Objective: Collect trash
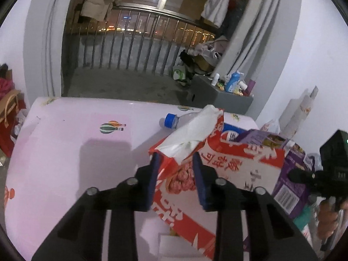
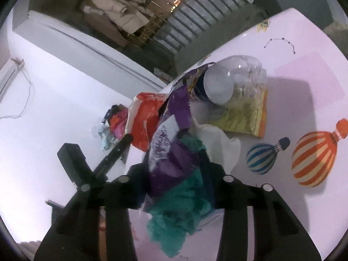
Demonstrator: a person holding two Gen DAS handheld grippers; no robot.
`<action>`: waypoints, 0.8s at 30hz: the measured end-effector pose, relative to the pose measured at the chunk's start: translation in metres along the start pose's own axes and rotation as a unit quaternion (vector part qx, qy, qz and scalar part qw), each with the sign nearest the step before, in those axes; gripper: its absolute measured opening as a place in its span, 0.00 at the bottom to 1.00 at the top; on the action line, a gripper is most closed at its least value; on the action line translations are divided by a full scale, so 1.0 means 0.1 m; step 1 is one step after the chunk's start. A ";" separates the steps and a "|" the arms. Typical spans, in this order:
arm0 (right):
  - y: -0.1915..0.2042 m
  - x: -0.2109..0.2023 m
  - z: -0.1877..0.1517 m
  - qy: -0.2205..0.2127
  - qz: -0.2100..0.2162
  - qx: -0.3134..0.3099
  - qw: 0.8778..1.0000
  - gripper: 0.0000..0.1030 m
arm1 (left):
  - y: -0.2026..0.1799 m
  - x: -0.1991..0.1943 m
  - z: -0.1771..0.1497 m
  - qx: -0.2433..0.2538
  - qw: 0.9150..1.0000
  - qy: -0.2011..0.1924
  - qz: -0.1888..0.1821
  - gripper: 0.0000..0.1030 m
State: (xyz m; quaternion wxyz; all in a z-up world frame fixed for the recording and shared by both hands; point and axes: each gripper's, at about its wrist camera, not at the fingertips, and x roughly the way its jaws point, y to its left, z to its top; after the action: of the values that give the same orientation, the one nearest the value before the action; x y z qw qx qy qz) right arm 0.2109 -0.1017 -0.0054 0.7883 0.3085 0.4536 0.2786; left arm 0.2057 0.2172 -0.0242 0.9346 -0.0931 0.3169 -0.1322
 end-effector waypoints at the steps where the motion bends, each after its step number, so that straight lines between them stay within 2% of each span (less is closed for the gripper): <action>1: 0.01 0.00 -0.01 0.004 0.004 0.003 1.000 0.25 | 0.00 -0.02 -0.01 0.003 1.000 -0.001 0.000 0.26; 4: 0.03 -0.04 -0.04 0.015 0.023 0.013 1.000 0.17 | -0.01 -0.07 -0.05 0.002 1.000 -0.004 -0.005 0.26; 5: 0.05 -0.05 -0.06 0.015 0.023 0.012 1.000 0.17 | 0.00 -0.06 -0.04 0.001 1.000 -0.005 -0.004 0.26; 7: 0.10 -0.13 -0.07 0.008 0.011 -0.004 1.000 0.23 | 0.00 -0.09 -0.07 0.002 1.000 -0.007 -0.001 0.25; 8: 0.16 -0.19 -0.08 0.001 -0.005 -0.021 1.000 0.30 | 0.02 -0.10 -0.05 0.003 1.000 -0.008 0.001 0.25; 9: 0.22 -0.22 -0.07 -0.005 -0.019 -0.037 0.999 0.55 | 0.04 -0.10 -0.05 0.002 1.000 -0.008 0.004 0.25; 10: 0.30 -0.32 -0.05 -0.017 -0.034 -0.063 0.997 0.76 | 0.05 -0.10 -0.04 0.000 1.000 -0.008 0.005 0.25; 11: 0.38 -0.43 -0.04 -0.029 -0.041 -0.091 0.995 0.80 | 0.07 -0.10 -0.03 -0.002 1.000 -0.007 0.006 0.25; 14: 0.49 -0.71 0.02 -0.045 -0.044 -0.143 0.988 0.86 | 0.12 -0.12 -0.02 -0.006 1.000 -0.002 0.010 0.26; 15: 0.49 -0.82 0.07 -0.055 -0.047 -0.149 0.986 0.86 | 0.11 -0.13 -0.01 -0.007 1.000 0.004 0.012 0.37; 16: 0.47 -0.93 0.15 -0.067 -0.048 -0.151 0.985 0.86 | 0.13 -0.15 -0.01 -0.010 1.000 0.008 0.014 0.52; 17: 0.44 -1.00 0.23 -0.077 -0.048 -0.150 0.985 0.86 | 0.15 -0.23 -0.02 -0.017 1.000 0.001 0.020 0.57; 20: 0.31 -1.12 0.55 -0.100 -0.039 -0.121 0.987 0.86 | 0.21 -0.47 0.01 -0.033 0.998 -0.035 0.032 0.58; 22: 0.17 -1.04 0.77 -0.090 -0.025 -0.099 0.991 0.86 | 0.19 -0.68 0.04 -0.036 0.996 -0.070 0.029 0.58; 24: 0.03 -0.80 1.01 -0.067 -0.027 -0.075 0.995 0.86 | 0.10 -0.83 0.06 -0.027 0.995 -0.095 0.004 0.58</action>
State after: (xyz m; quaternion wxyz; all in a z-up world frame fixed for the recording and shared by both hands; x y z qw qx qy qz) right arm 0.2656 -0.1805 0.0804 0.8452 0.2545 0.3856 0.2687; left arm 0.1479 0.2525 0.0252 0.9580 -0.1294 0.2310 -0.1102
